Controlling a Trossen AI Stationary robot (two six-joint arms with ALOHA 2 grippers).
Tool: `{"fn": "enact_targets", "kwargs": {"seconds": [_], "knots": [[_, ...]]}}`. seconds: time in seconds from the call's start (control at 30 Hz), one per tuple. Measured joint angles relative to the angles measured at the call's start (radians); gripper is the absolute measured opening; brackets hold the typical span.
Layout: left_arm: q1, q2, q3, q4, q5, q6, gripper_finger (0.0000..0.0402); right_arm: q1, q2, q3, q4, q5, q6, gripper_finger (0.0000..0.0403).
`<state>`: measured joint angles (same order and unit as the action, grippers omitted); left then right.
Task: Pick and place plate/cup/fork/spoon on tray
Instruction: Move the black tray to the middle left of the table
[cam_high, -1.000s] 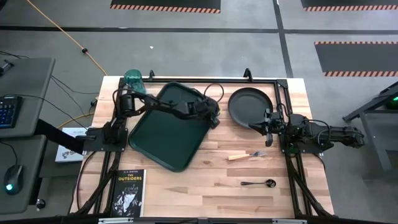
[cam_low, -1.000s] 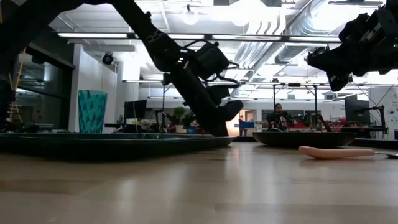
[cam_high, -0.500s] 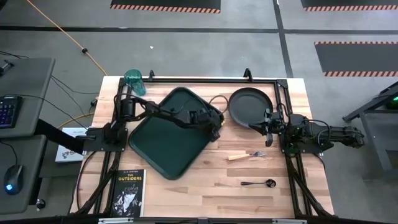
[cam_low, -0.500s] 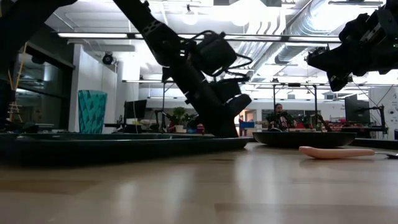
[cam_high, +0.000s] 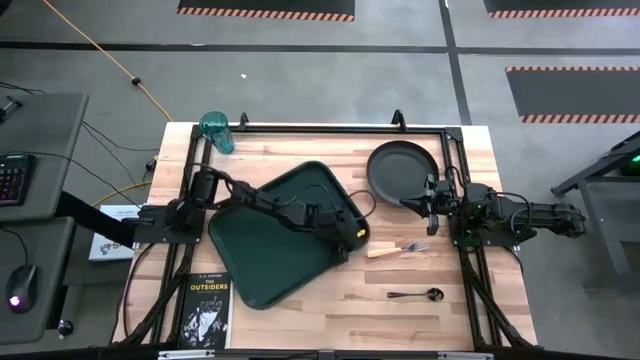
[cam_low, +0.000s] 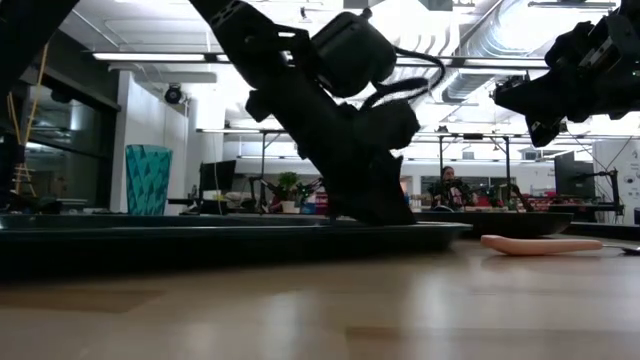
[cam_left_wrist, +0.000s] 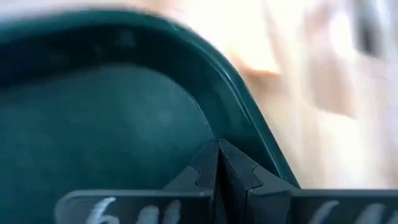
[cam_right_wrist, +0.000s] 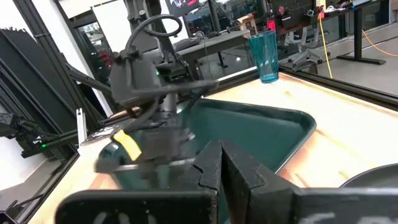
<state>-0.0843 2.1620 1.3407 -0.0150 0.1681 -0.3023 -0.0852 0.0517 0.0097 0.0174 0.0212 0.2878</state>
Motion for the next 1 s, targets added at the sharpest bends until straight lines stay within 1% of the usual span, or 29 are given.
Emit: {"fn": "enact_targets", "kwargs": {"seconds": [0.1,0.17,0.23,0.3,0.4,0.47,0.53,0.6,0.63,0.83,0.9,1.0], "knots": [[-0.005,-0.001,0.008,-0.011,0.155,0.008,0.0000,0.000,0.000,0.000,0.000,0.000,0.000,0.0000],[-0.007,-0.024,0.021,-0.053,0.191,0.010,0.0000,0.000,0.000,0.000,0.000,0.000,0.000,0.0000],[-0.003,-0.074,0.026,-0.112,0.179,0.029,0.0000,0.000,0.000,0.000,0.000,0.000,0.000,0.0000],[-0.002,-0.135,0.027,-0.221,0.104,0.059,0.0000,0.000,0.000,0.000,0.000,0.000,0.000,0.0000],[-0.020,-0.217,0.028,-0.450,-0.073,0.079,0.0000,0.000,0.000,0.000,0.000,0.000,0.000,0.0000],[-0.045,-0.269,0.026,-0.604,-0.187,0.057,0.0000,0.000,0.000,0.000,0.000,0.000,0.000,0.0000],[-0.072,-0.323,-0.003,-0.736,-0.280,0.018,0.0000,0.000,0.001,0.000,0.000,0.000,0.000,0.0000],[-0.087,-0.374,-0.075,-0.813,-0.335,-0.051,0.0000,0.000,0.000,0.000,0.000,0.000,0.000,0.0000],[-0.087,-0.401,-0.124,-0.833,-0.339,-0.097,0.0000,0.000,0.002,0.000,0.000,0.000,0.000,0.0000],[-0.039,-0.623,-0.460,-0.862,-0.308,-0.405,0.0000,0.000,0.001,0.000,0.000,0.000,0.000,0.0000],[-0.005,-0.701,-0.537,-0.861,-0.302,-0.492,0.0000,0.000,0.001,0.000,0.000,0.000,0.000,0.0000],[0.048,-0.786,-0.616,-0.862,-0.267,-0.556,0.0000,0.000,0.000,0.000,0.000,0.000,0.000,0.0000]]}}
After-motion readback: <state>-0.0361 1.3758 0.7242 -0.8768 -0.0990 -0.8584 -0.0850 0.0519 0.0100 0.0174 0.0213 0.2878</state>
